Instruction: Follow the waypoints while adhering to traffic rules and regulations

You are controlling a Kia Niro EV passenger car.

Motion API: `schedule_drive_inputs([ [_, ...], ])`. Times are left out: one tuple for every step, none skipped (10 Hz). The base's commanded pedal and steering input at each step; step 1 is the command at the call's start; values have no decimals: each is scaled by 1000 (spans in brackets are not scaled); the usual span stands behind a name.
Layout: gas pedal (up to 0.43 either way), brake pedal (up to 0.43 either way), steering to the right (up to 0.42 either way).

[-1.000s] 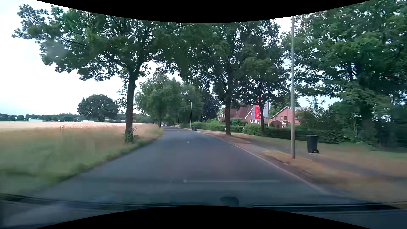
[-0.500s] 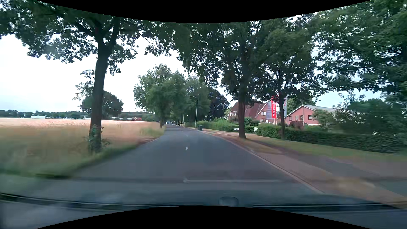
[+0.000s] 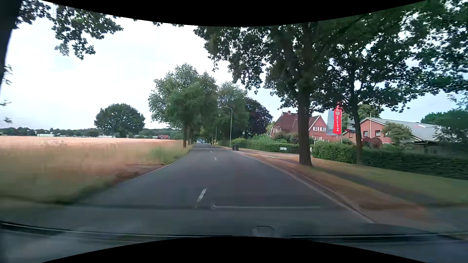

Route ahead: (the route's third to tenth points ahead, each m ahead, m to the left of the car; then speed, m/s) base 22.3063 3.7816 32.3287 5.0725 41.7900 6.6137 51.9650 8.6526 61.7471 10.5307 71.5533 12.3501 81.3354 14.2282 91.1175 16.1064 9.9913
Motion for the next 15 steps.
schedule_drive_inputs([
  [177,0,-33],
  [189,0,-33],
  [189,0,-31],
  [189,0,-31],
  [189,0,-32],
  [189,0,-32],
  [189,0,-32],
  [189,0,-32],
  [189,0,-33],
  [189,0,-32],
  [189,0,-33],
  [189,0,-33],
  [189,0,-33],
  [189,0,-33],
  [189,0,-33],
])
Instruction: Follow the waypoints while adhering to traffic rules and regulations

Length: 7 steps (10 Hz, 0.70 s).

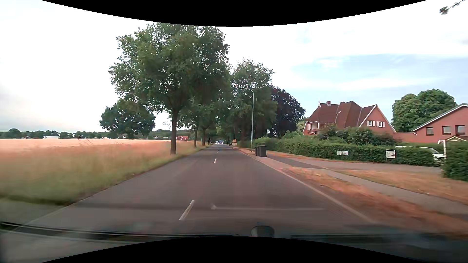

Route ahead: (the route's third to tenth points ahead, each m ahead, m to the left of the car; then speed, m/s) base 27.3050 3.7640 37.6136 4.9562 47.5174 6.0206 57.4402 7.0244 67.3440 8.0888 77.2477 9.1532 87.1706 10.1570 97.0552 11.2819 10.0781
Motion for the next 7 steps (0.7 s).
schedule_drive_inputs([
  [189,0,-32],
  [189,0,-32],
  [189,0,-32],
  [189,0,-31],
  [189,0,-27],
  [189,0,-22],
  [189,0,-20],
])
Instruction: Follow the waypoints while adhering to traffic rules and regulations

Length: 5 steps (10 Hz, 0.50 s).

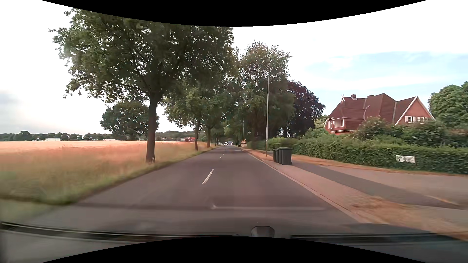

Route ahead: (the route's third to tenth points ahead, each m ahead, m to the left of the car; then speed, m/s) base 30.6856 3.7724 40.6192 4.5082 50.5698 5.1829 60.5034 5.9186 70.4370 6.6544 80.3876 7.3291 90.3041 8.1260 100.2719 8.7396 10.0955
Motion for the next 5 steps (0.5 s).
schedule_drive_inputs([
  [189,0,-19],
  [189,0,-19],
  [189,0,-20],
  [189,0,-21],
  [189,0,-24],
])
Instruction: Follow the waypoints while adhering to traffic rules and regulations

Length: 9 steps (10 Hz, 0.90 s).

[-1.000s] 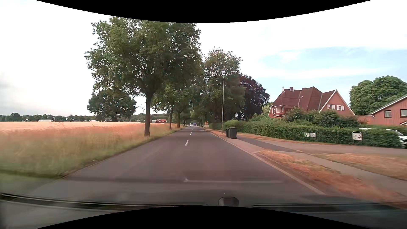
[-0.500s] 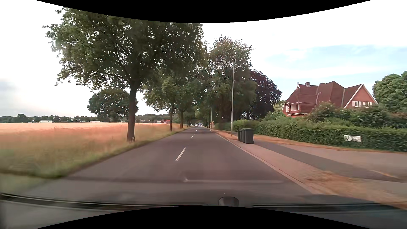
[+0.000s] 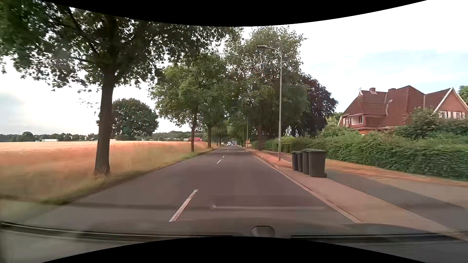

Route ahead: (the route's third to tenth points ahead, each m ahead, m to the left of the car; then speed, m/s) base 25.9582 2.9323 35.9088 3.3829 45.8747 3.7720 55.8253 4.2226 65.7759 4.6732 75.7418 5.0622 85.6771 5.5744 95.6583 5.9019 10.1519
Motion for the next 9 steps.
schedule_drive_inputs([
  [189,0,-25],
  [189,0,-22],
  [189,0,-17],
  [189,0,-14],
  [189,0,-11],
  [189,0,-8],
  [189,0,-6],
  [189,0,-7],
  [189,0,-6],
])
